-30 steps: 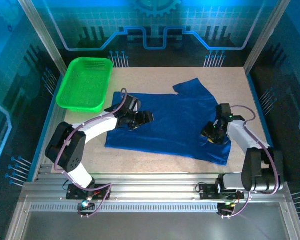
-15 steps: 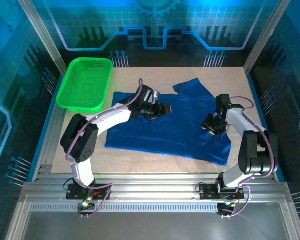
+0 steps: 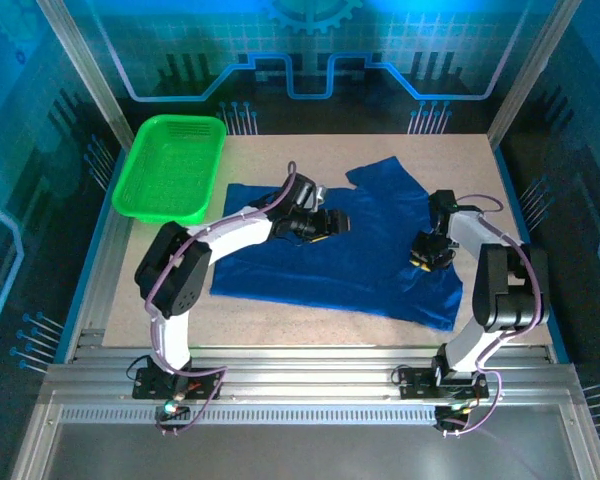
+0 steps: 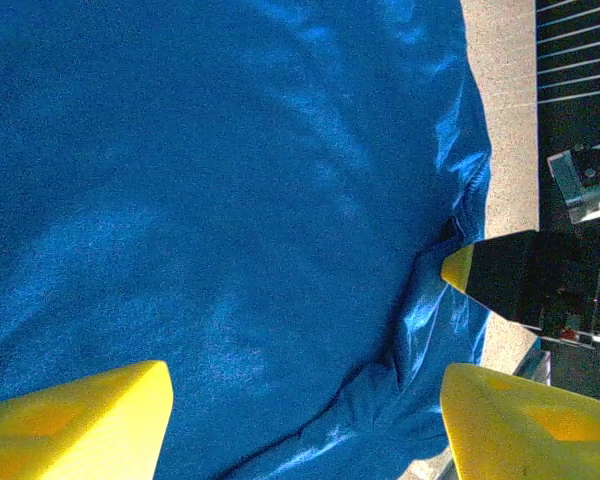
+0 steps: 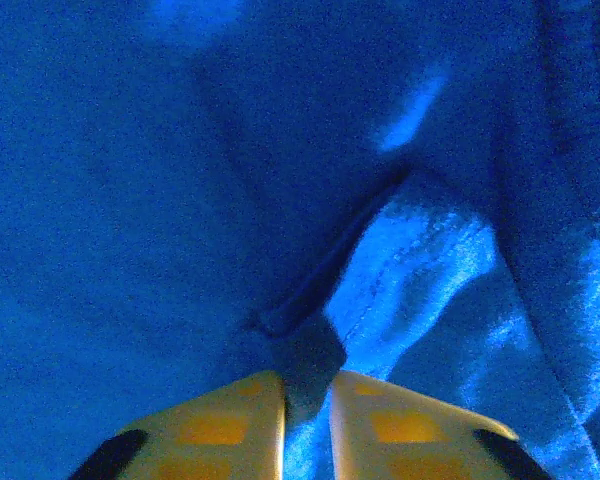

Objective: Fold and stack the t-shirts

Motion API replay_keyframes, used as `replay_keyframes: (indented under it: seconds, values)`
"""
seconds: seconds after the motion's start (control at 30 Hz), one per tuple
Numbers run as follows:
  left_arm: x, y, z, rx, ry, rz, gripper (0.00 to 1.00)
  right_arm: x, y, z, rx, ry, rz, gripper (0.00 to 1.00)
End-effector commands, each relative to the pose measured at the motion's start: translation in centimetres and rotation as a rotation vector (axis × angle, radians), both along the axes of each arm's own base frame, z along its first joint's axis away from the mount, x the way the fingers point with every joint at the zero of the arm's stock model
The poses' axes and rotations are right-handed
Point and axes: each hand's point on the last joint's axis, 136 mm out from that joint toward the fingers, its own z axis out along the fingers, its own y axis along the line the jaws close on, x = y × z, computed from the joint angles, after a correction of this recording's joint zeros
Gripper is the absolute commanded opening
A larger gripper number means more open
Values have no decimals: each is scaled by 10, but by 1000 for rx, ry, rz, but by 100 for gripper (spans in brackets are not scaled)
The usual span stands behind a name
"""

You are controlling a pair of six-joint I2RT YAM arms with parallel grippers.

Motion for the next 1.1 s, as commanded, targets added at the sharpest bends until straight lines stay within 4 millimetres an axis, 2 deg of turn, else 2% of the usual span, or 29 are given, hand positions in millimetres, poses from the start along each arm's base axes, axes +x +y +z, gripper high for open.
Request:
replay_keyframes:
  seconds: [0.0, 0.13, 0.3, 0.63, 0.77, 0.87, 0.93, 1.07]
  values:
    - [2, -14, 8, -37, -9, -31, 73, -1, -11, -1, -34, 1, -45, 1]
    - [1, -22, 10, -47, -10, -46, 72, -4, -13, 14, -43, -104, -65, 0]
    - [-3, -39, 14, -73, -6, -75, 72, -31, -18, 21, -68, -148, -119, 0]
    - [-12, -84, 29, -160, 5, -155, 72, -97, -22, -8, -65, -38, -291, 0]
    - [-19, -96, 29, -170, 12, -183, 72, -112, -31, -9, -107, -20, -337, 0]
    - [-24, -102, 30, -177, 13, -202, 72, -116, -34, -10, -109, -23, -355, 0]
    - [-28, -106, 30, -179, 13, -218, 72, -118, -34, -11, -108, -23, -357, 3]
    - [-39, -117, 31, -167, 5, -275, 72, -120, -36, -8, -100, -17, -360, 17]
